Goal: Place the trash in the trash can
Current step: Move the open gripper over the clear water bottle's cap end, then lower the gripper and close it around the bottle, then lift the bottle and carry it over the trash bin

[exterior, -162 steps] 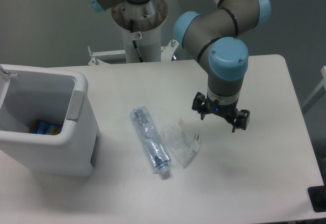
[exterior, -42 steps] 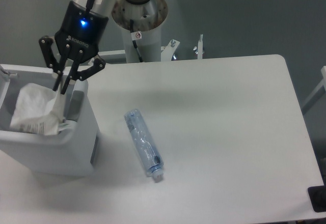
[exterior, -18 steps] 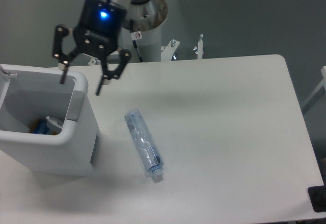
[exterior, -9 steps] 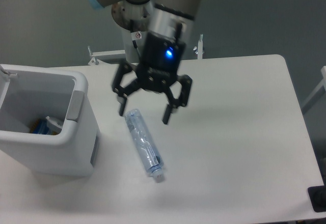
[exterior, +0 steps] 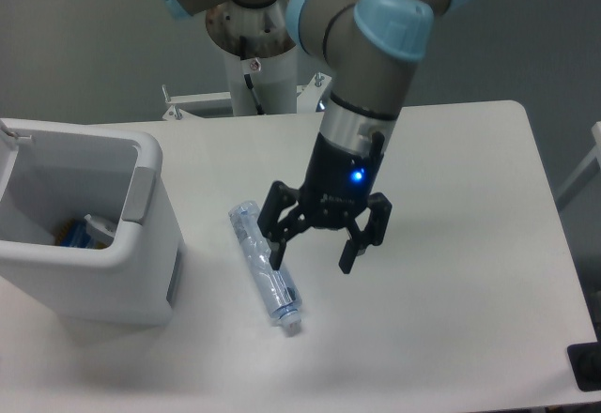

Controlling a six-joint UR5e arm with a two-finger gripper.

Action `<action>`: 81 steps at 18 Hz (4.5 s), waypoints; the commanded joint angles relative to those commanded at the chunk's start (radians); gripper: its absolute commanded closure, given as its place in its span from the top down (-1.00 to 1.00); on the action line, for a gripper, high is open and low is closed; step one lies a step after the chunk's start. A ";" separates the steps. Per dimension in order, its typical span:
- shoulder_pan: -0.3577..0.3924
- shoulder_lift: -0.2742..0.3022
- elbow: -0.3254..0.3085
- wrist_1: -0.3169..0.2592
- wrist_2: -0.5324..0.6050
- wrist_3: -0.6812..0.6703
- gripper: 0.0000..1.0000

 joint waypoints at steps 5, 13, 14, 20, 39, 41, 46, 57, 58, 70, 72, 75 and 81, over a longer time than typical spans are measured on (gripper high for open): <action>-0.015 -0.069 0.008 -0.012 0.057 0.000 1.00; -0.072 -0.167 0.072 -0.174 0.193 0.002 1.00; -0.081 -0.190 0.103 -0.225 0.213 0.002 1.00; -0.144 -0.288 0.183 -0.304 0.354 -0.014 1.00; -0.232 -0.342 0.101 -0.296 0.541 -0.067 0.91; -0.235 -0.344 0.101 -0.296 0.552 -0.072 0.80; -0.236 -0.350 0.106 -0.293 0.552 -0.098 0.38; -0.235 -0.325 0.112 -0.301 0.543 -0.098 0.09; -0.235 -0.315 0.112 -0.299 0.539 -0.098 0.06; -0.130 -0.178 0.210 -0.292 0.378 -0.098 -0.01; -0.106 -0.160 0.242 -0.290 0.333 -0.107 -0.02; -0.066 -0.125 0.294 -0.290 0.264 -0.120 -0.01; 0.000 -0.065 0.360 -0.250 0.098 -0.173 -0.02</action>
